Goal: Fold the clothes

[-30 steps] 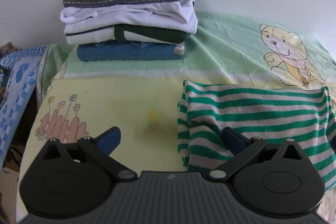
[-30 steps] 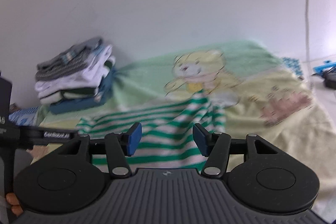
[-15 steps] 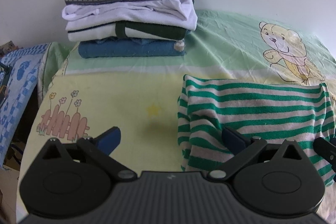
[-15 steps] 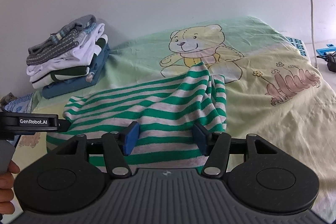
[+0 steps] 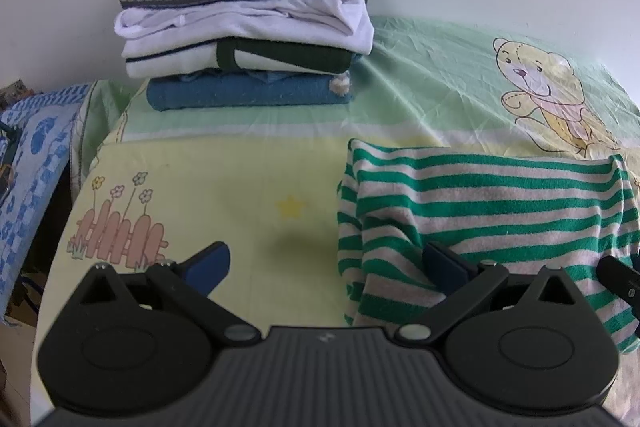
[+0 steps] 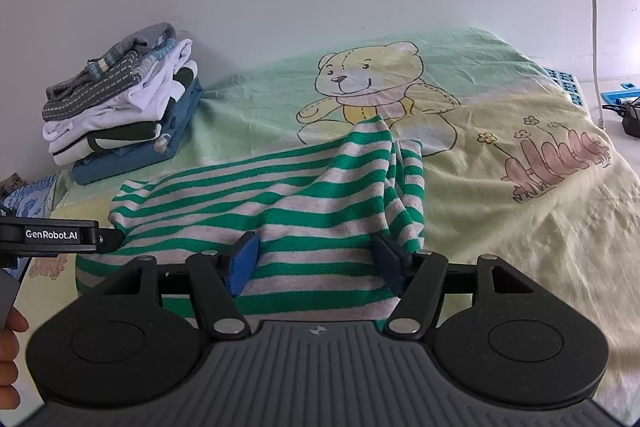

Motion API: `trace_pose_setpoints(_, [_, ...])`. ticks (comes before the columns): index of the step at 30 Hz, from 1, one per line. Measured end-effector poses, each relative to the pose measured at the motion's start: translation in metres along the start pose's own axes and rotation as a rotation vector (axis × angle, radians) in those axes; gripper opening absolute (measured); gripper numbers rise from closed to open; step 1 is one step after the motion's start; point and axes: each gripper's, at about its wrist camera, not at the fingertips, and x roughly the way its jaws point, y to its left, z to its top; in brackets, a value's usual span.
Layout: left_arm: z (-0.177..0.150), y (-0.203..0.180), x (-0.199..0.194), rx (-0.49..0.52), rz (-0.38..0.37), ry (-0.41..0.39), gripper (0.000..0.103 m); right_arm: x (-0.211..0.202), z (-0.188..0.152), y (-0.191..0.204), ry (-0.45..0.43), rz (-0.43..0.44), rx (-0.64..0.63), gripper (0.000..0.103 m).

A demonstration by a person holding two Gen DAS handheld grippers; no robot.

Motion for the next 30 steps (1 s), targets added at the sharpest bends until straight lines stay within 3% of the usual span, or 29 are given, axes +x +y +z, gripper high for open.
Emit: trace_pose_setpoints(30, [-0.0029, -0.0008, 0.0071, 0.010, -0.011, 0.018, 0.102, 0.0045, 0.0063, -0.0009, 0.035, 0.001, -0.024, 0.068])
